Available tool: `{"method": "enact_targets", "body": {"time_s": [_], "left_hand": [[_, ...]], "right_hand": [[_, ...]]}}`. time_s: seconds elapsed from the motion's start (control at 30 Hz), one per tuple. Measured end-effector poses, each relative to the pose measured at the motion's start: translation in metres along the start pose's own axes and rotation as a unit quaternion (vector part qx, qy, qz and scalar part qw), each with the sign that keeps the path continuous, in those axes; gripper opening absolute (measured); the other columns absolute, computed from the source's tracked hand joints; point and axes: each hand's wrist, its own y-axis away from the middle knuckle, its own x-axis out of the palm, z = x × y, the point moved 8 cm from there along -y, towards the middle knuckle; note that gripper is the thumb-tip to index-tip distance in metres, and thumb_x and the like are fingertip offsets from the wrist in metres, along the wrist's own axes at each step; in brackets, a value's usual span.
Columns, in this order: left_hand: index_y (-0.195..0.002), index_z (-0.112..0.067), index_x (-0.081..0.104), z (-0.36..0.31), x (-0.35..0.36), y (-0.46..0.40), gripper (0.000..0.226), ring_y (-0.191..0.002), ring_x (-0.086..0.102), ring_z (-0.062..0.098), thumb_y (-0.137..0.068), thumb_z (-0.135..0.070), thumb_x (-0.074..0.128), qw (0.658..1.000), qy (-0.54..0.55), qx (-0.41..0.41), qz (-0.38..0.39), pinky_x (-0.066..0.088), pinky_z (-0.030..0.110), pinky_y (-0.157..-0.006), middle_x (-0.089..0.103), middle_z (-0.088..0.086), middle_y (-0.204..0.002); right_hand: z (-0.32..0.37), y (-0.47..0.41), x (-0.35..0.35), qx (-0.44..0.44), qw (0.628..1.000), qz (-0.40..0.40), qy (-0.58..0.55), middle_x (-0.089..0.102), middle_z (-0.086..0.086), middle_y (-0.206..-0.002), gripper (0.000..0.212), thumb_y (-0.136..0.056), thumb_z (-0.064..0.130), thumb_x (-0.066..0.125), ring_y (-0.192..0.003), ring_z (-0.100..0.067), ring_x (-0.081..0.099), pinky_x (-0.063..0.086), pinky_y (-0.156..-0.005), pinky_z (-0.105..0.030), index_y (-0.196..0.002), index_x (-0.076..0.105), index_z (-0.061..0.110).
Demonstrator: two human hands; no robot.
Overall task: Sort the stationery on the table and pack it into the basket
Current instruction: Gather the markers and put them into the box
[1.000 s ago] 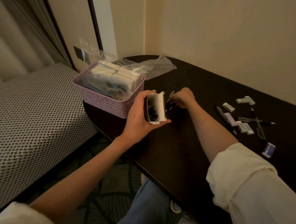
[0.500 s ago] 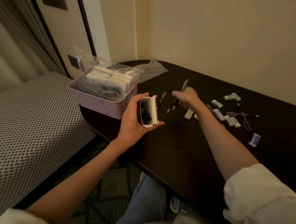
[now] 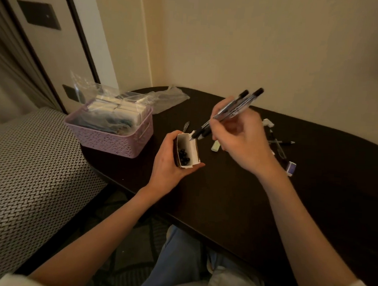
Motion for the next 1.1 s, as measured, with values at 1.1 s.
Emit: {"method": "enact_targets", "body": {"time_s": [1.1], "left_hand": [[-0.126, -0.034, 0.033, -0.003, 0.021, -0.003, 0.08, -0.108, 0.051, -0.008, -0.066, -0.033, 0.086, 0.997, 0.031, 0.002, 0.064, 0.041, 0.008, -0.089, 0.046, -0.026, -0.116]], "right_hand": [[-0.065, -0.001, 0.044, 0.102, 0.947, 0.11, 0.283, 0.035, 0.0, -0.135, 0.023, -0.083, 0.027, 0.073, -0.121, -0.012, 0.038, 0.039, -0.092, -0.024, -0.106, 0.072, 0.024]]}}
